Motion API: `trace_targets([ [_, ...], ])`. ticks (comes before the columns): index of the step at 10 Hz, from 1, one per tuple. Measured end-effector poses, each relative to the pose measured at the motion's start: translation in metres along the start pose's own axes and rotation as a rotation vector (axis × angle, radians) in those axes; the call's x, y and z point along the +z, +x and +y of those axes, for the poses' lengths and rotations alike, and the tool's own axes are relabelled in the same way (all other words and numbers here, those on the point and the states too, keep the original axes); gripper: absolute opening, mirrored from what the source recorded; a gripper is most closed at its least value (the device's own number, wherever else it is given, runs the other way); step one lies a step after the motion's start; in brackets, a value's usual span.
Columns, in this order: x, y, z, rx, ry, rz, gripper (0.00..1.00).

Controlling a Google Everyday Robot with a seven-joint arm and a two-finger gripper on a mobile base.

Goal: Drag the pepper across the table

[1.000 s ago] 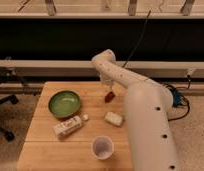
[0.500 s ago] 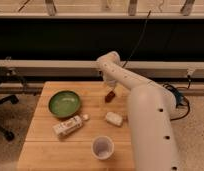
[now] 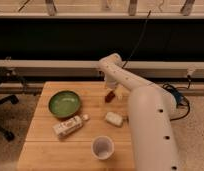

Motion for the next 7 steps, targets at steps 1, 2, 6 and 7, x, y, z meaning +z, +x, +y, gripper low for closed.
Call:
trace_targets([
  [1,0.0029,0.0003,0.0017,0.001,-0.004,-0.005,0.76],
  [2,0.0053,0.0002,0.0025,0.001,-0.007,-0.011,0.72],
  [6,0.0113,-0.0002,0.0049,-0.004,-0.016,-0.029,0.36],
  [7,0.0121,-0.0003,0.0057,-0.004,-0.018,-0.033,0.24],
])
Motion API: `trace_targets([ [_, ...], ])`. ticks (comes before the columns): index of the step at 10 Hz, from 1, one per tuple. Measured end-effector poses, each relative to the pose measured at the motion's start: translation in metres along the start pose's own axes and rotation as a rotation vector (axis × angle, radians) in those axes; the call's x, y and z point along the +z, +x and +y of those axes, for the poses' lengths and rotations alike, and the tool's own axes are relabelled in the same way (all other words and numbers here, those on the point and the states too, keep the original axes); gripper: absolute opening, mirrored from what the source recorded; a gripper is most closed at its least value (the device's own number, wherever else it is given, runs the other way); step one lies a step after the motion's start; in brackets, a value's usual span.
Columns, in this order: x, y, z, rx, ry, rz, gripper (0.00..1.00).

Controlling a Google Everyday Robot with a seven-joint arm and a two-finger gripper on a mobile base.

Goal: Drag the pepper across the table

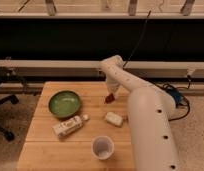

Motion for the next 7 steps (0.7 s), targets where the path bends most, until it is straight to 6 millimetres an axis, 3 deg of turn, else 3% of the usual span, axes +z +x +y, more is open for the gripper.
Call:
trace_targets([
  [2,0.001,-0.001,0.003,0.0,0.015,-0.035,0.02],
  [7,-0.003,0.003,0.012,-0.005,0.017,0.001,0.0],
])
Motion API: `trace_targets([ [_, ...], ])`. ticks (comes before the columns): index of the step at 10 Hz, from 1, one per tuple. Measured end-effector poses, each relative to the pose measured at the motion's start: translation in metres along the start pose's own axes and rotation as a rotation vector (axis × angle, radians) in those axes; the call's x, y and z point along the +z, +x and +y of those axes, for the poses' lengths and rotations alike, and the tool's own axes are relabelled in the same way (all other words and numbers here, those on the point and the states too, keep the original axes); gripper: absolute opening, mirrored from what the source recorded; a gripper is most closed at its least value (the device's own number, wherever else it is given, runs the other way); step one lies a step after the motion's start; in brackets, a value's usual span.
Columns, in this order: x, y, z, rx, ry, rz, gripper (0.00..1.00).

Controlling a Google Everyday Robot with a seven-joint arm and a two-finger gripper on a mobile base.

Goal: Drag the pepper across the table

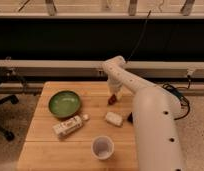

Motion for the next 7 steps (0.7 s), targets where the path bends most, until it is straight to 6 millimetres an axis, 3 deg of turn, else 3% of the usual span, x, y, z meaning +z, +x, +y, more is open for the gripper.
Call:
trace_targets([
  [7,0.0,0.007,0.027,-0.01,0.002,0.013,0.0],
])
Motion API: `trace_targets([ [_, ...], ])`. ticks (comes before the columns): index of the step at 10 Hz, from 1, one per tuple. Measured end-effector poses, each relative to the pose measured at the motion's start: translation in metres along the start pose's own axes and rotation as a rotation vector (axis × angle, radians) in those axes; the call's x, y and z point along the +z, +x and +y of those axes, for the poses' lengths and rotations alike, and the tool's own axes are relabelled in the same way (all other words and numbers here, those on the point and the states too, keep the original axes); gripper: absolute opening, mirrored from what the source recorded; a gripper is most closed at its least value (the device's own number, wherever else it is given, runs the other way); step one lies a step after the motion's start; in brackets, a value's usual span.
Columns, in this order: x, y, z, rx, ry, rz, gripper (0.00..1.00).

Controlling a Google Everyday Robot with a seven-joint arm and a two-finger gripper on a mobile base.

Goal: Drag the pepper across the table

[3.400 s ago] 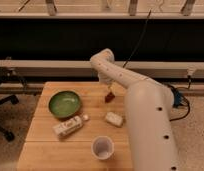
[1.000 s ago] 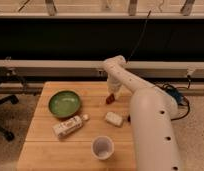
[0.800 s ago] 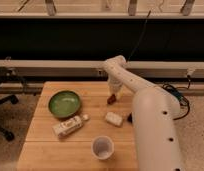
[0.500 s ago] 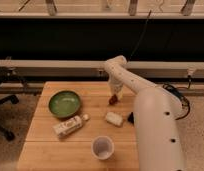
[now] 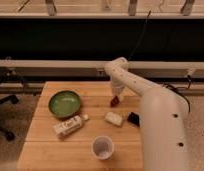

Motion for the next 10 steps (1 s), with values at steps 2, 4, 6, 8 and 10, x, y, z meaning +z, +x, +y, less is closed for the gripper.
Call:
trace_targets([
  [2,-0.001,0.006,0.01,0.006,-0.002,-0.004,0.0],
  [4,-0.001,-0.003,0.014,-0.002,0.002,0.002,0.0],
  [6,0.0,0.003,0.03,0.01,0.0,0.003,0.0],
  [8,0.001,0.003,0.038,0.011,0.0,0.004,0.0],
  [10,0.0,-0.002,0.041,0.01,0.004,-0.003,0.0],
])
